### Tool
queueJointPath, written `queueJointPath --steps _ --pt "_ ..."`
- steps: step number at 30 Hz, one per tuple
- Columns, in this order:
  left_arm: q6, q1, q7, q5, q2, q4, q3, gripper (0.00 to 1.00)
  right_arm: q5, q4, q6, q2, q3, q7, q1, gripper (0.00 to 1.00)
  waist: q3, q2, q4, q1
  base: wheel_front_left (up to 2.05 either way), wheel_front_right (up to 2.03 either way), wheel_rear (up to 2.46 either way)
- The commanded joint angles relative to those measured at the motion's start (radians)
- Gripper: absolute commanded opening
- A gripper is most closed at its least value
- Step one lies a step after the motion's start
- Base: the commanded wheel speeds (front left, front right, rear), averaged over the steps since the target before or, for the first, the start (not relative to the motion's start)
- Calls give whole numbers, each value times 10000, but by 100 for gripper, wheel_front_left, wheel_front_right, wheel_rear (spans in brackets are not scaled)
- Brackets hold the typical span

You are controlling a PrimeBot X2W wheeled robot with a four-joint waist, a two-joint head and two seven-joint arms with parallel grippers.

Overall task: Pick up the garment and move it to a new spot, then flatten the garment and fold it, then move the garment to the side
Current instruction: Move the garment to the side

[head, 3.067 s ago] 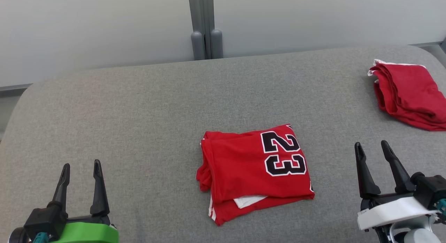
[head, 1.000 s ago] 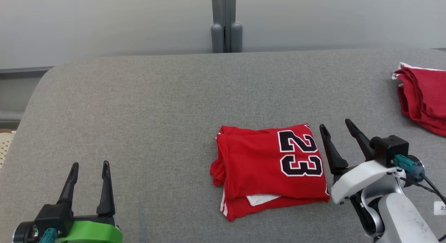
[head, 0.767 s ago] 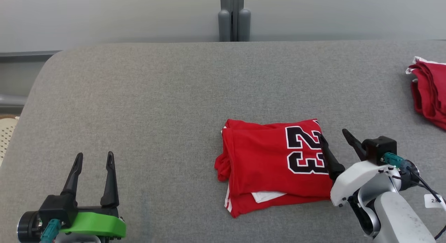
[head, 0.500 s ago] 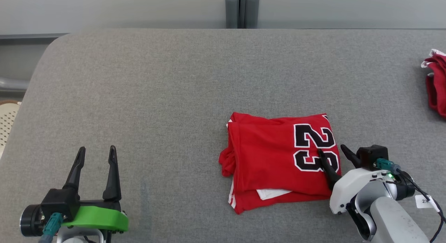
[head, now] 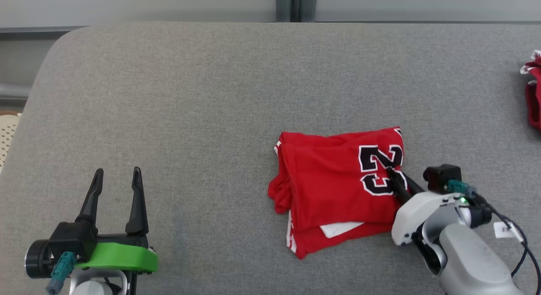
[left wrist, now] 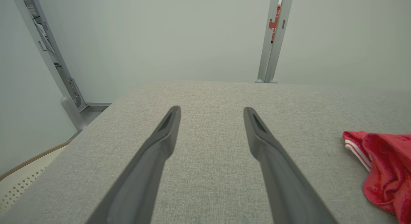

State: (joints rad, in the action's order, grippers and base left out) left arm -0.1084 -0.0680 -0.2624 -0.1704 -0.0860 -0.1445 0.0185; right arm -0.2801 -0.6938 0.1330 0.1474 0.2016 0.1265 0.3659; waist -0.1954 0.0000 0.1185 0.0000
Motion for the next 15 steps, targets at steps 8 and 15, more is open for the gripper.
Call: queueJointPath --steps 8,15 --pt "-38 -767 -27 162 52 306 -142 100 -23 551 -34 1956 487 -489 2262 0 -1393 0 -794 0 0 0 0" --pt "-68 -1619 -25 346 -131 510 -280 100 -663 976 -33 4075 401 -920 4054 0 -2867 0 -1627 0 0 0 0"
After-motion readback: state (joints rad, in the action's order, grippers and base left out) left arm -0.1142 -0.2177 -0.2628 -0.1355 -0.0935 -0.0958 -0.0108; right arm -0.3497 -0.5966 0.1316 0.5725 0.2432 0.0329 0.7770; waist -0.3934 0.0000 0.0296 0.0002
